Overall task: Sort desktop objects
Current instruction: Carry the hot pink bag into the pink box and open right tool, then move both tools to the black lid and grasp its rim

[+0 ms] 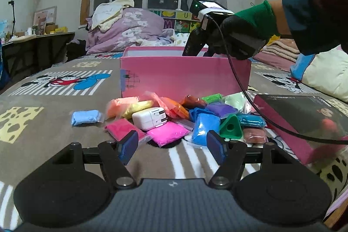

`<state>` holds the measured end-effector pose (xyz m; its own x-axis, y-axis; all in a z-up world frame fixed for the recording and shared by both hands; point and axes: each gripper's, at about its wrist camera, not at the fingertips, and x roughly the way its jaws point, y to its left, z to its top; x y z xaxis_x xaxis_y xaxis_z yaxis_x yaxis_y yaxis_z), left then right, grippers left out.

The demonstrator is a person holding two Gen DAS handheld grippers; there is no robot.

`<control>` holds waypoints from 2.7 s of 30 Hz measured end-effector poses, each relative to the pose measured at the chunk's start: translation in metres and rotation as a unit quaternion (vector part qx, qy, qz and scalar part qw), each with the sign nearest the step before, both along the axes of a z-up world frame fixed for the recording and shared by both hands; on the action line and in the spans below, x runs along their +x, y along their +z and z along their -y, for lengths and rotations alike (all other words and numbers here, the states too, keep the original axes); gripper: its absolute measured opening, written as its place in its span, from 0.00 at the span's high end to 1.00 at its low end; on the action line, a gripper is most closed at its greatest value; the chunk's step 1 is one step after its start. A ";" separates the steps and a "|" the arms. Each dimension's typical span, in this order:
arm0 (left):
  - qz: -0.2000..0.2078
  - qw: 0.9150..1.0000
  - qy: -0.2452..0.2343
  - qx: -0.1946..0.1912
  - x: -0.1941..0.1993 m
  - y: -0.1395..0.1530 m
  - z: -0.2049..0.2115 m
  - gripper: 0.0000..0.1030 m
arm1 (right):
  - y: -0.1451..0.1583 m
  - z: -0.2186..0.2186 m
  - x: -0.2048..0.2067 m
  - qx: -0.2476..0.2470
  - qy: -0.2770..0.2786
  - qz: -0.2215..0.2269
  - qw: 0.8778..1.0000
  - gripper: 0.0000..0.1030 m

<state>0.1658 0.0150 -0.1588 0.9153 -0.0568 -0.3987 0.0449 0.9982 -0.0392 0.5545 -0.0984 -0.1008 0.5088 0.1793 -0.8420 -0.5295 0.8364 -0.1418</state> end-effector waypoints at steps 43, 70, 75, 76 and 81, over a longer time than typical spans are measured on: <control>-0.067 0.983 -0.141 -0.098 0.018 -0.008 0.085 0.33 | -0.037 0.393 -0.236 0.078 -0.309 -0.022 0.948 0.14; -0.172 0.963 -0.167 -0.120 0.123 -0.016 0.175 0.21 | -0.068 0.400 -0.234 0.232 -0.238 -0.084 0.939 0.05; -0.181 0.962 -0.167 -0.118 0.113 -0.012 0.174 0.21 | -0.063 0.389 -0.240 0.217 -0.224 -0.093 0.946 0.03; -0.180 0.962 -0.166 -0.119 0.110 -0.011 0.172 0.21 | -0.061 0.387 -0.242 0.215 -0.220 -0.094 0.947 0.03; -0.164 0.966 -0.158 -0.121 0.104 0.010 0.162 0.21 | -0.039 0.376 -0.247 0.215 -0.206 -0.082 0.951 0.03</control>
